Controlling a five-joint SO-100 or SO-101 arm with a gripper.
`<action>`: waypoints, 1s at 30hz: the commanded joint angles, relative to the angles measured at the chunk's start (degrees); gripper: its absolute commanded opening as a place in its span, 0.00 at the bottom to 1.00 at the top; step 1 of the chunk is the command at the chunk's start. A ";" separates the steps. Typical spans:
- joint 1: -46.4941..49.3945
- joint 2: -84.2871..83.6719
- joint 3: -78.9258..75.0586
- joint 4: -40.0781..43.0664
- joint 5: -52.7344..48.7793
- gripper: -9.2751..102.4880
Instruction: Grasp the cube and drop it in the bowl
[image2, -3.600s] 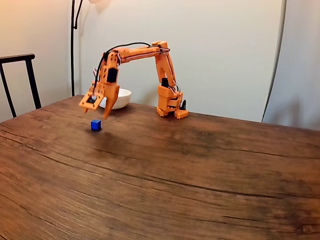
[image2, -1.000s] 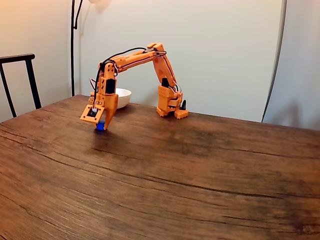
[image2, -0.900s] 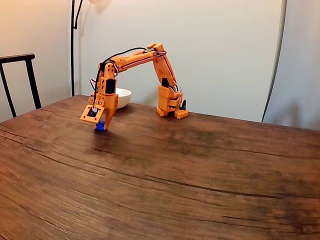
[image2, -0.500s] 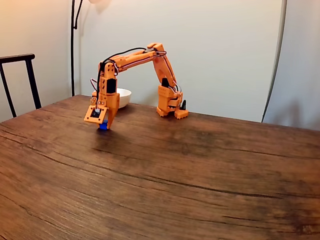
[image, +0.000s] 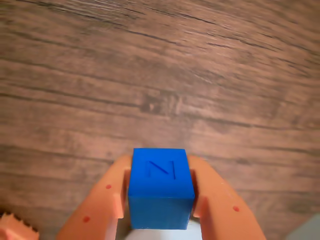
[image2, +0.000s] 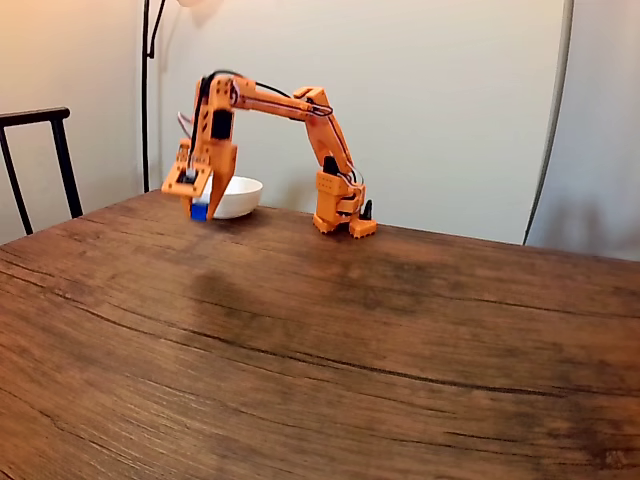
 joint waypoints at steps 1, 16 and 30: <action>0.00 1.32 -7.38 4.83 0.53 0.16; 4.83 21.97 8.61 5.01 0.09 0.16; 12.66 47.20 37.71 -2.46 0.00 0.16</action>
